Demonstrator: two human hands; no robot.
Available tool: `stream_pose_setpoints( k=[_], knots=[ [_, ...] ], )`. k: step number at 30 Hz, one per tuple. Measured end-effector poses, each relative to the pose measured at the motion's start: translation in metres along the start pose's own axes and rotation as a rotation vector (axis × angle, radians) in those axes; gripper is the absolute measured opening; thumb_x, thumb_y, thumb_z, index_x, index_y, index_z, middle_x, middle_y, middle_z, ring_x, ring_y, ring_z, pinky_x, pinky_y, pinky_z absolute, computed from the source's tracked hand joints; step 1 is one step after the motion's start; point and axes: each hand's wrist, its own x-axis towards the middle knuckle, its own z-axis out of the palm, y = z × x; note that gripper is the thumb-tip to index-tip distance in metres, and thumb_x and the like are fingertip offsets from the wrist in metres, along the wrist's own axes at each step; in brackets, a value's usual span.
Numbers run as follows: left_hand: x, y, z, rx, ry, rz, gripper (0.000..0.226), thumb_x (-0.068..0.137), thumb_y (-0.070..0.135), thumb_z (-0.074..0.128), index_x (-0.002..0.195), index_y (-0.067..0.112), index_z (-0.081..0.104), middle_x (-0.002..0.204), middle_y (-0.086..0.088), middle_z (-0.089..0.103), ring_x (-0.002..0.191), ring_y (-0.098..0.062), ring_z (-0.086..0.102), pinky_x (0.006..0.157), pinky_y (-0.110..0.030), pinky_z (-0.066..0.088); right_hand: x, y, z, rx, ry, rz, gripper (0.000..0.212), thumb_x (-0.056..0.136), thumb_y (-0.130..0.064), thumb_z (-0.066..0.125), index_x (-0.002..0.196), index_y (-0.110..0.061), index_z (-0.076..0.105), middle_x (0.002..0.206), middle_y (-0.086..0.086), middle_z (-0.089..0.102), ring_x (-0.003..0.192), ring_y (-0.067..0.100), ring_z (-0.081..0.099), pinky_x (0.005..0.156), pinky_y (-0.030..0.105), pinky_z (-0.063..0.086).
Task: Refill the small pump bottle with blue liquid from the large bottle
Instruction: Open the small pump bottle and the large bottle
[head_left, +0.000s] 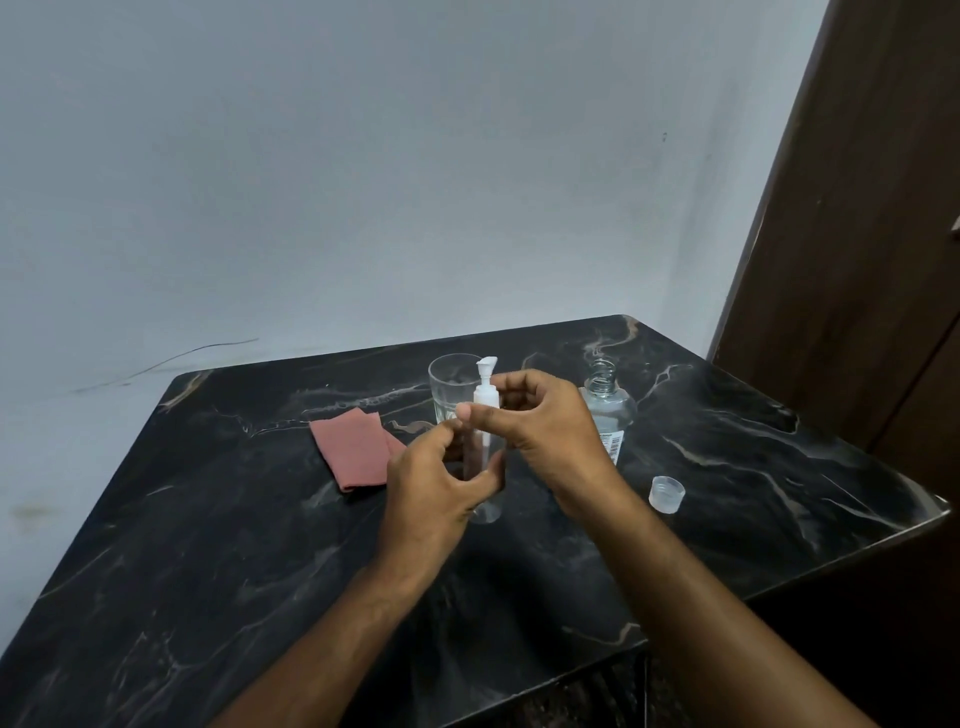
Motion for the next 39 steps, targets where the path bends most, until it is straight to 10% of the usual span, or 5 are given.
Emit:
stream_pose_setpoints(
  k=[9, 18, 24, 31, 39],
  knots=[
    [0.001, -0.012, -0.003, 0.038, -0.02, -0.002, 0.019, 0.081, 0.021, 0.081, 0.097, 0.024, 0.071, 0.085, 0.01, 0.072, 0.08, 0.0, 0.069, 0.068, -0.015, 0.056, 0.014, -0.022, -0.011, 0.085, -0.032, -0.114, 0.021, 0.083, -0.006, 0.078, 0.104, -0.009, 0.077, 0.084, -0.007, 0.079, 0.072, -0.003, 0.07, 0.066, 0.011, 0.053],
    [0.001, -0.022, -0.022, -0.002, 0.087, -0.014, 0.032, 0.079, 0.019, 0.083, 0.091, 0.044, 0.067, 0.083, 0.017, 0.075, 0.074, -0.001, 0.071, 0.067, -0.014, 0.055, 0.032, -0.061, -0.013, 0.096, 0.167, -0.364, 0.034, 0.083, -0.012, 0.081, 0.116, -0.006, 0.075, 0.099, 0.005, 0.077, 0.094, 0.013, 0.071, 0.09, 0.033, 0.06],
    [0.008, -0.027, -0.048, -0.028, 0.224, -0.077, 0.028, 0.079, 0.021, 0.084, 0.094, 0.039, 0.069, 0.084, 0.007, 0.075, 0.074, -0.009, 0.071, 0.068, -0.02, 0.057, 0.035, -0.015, 0.002, -0.365, 0.122, -0.558, 0.036, 0.087, -0.009, 0.075, 0.122, -0.018, 0.072, 0.1, -0.005, 0.065, 0.083, -0.005, 0.059, 0.07, 0.01, 0.051],
    [0.01, -0.028, -0.064, -0.123, 0.275, -0.081, 0.035, 0.081, 0.012, 0.083, 0.096, 0.04, 0.07, 0.079, 0.018, 0.075, 0.07, 0.004, 0.072, 0.06, -0.01, 0.053, 0.027, 0.058, 0.021, -0.999, -0.204, -0.745, 0.049, 0.081, 0.006, 0.075, 0.127, -0.009, 0.067, 0.121, 0.003, 0.07, 0.109, 0.019, 0.053, 0.09, 0.033, 0.052],
    [0.011, -0.03, -0.051, -0.069, 0.221, -0.03, 0.045, 0.079, 0.02, 0.084, 0.087, 0.061, 0.067, 0.084, 0.009, 0.076, 0.079, -0.014, 0.075, 0.076, -0.042, 0.063, 0.018, 0.075, 0.028, -1.131, -0.342, -0.767, 0.021, 0.091, -0.006, 0.062, 0.111, -0.009, 0.068, 0.113, 0.003, 0.066, 0.106, 0.022, 0.051, 0.088, 0.036, 0.05]
  ],
)
